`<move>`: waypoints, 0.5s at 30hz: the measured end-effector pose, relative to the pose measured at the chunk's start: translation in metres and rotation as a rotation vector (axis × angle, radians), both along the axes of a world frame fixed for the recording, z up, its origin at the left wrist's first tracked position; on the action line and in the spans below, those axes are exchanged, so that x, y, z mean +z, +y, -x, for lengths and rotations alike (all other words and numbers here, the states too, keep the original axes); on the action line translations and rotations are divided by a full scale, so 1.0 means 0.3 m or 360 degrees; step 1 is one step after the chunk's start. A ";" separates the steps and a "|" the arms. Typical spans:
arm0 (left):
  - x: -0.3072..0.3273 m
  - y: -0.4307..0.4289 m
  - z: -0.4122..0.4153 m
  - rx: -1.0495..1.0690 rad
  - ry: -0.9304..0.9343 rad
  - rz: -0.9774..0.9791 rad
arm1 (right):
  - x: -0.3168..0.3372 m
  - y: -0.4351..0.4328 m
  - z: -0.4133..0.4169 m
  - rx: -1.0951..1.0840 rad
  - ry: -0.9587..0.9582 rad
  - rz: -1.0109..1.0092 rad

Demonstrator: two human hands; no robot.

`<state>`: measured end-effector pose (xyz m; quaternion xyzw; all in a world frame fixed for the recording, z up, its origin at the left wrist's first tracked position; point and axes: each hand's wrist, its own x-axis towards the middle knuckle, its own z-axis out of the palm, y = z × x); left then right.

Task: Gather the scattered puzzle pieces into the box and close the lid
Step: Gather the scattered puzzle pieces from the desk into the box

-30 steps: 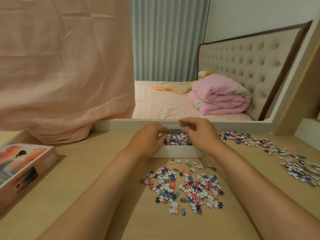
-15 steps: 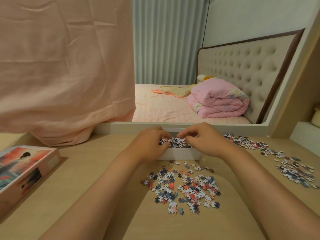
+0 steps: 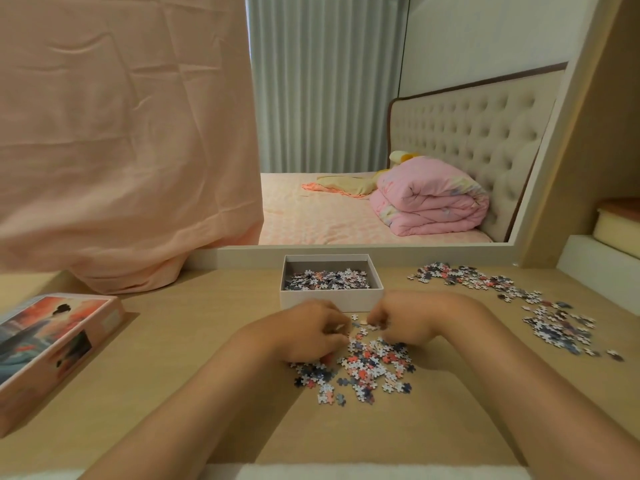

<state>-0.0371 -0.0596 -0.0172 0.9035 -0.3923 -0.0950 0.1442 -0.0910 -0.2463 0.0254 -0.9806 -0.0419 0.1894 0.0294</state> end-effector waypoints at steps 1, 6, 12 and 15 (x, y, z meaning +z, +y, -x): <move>0.001 0.006 0.005 0.0020 0.0031 0.0054 | 0.006 0.010 0.002 0.0035 0.0002 -0.0045; 0.024 0.046 0.009 0.0012 0.0079 -0.0022 | 0.054 0.020 0.019 0.0013 0.0023 -0.0125; -0.021 0.018 0.030 -0.0020 -0.0126 -0.0299 | 0.042 0.040 0.047 -0.0241 0.0291 0.0127; -0.019 0.015 0.019 0.0002 -0.0124 -0.0136 | 0.000 0.060 0.023 -0.0227 0.0107 -0.0065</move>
